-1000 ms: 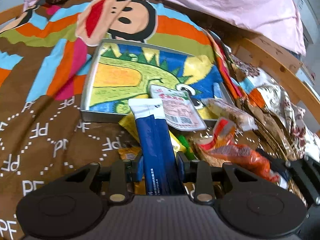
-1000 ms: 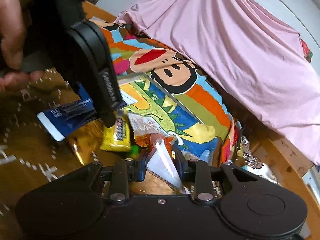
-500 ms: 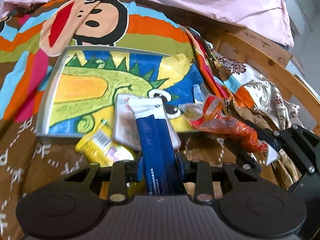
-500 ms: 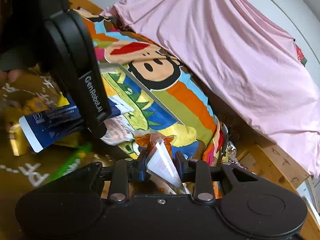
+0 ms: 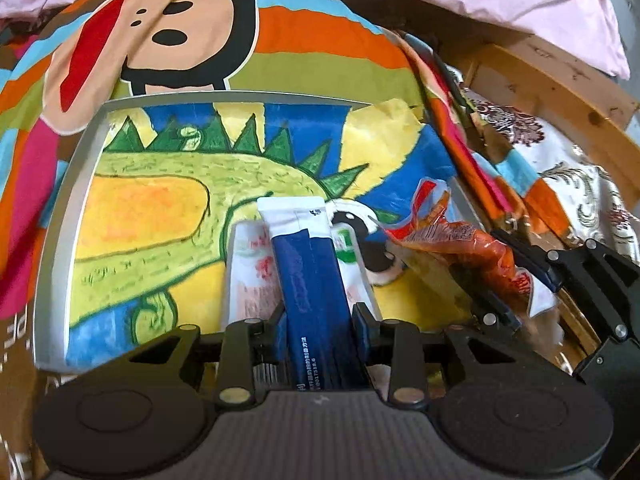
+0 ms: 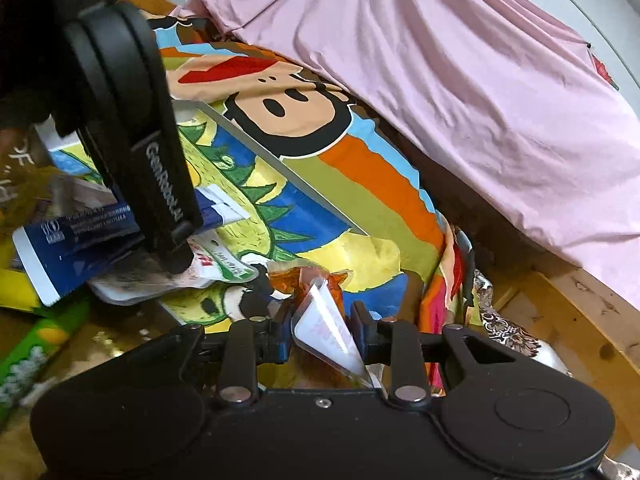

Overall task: Organize snacks
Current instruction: 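Carry the blue packet over the dinosaur tray with left tool while right tool carries the orange bag there, then open left tool over the tray while right tool opens, dropping both packets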

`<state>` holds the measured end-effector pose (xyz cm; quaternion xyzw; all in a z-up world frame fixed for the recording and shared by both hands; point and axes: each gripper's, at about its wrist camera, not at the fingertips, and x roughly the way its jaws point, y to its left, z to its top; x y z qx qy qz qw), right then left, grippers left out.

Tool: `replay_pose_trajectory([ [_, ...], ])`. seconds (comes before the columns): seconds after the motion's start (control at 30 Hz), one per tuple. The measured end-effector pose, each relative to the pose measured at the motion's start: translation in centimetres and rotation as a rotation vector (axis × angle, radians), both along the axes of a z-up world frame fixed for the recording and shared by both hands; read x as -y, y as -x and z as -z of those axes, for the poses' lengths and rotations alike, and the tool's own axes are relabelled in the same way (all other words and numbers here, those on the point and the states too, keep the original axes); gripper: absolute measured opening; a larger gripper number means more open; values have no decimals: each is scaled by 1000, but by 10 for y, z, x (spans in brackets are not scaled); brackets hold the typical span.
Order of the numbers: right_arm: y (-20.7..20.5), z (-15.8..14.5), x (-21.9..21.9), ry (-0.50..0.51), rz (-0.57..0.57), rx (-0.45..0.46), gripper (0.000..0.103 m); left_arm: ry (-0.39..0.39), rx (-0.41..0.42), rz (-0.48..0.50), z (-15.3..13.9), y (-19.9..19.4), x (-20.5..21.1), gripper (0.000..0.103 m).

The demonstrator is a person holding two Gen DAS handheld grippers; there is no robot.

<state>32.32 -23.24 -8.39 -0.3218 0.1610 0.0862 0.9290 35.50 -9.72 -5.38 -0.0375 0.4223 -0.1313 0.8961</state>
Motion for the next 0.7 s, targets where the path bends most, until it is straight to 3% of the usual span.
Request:
replay_pose_trajectory([
  [0.23, -23, -2, 11, -74, 38, -26, 36, -2, -2, -32, -2, -36, 2, 36],
  [0.37, -24, -7, 16, -127, 42, -39, 57, 15, -13, -64, -2, -54, 3, 37],
  [0.53, -23, -17, 23, -180, 47, -39, 73, 6, -21, -69, -2, -61, 12, 39],
  [0.6, -22, -23, 27, -221, 51, -37, 81, 7, -11, -66, -3, -59, 13, 50],
  [0.63, -21, -27, 29, -238, 54, -36, 81, 7, -7, -68, -4, -58, 13, 60],
  [0.7, -18, -33, 32, -270, 61, -27, 86, 6, 10, -79, -8, -54, 11, 66],
])
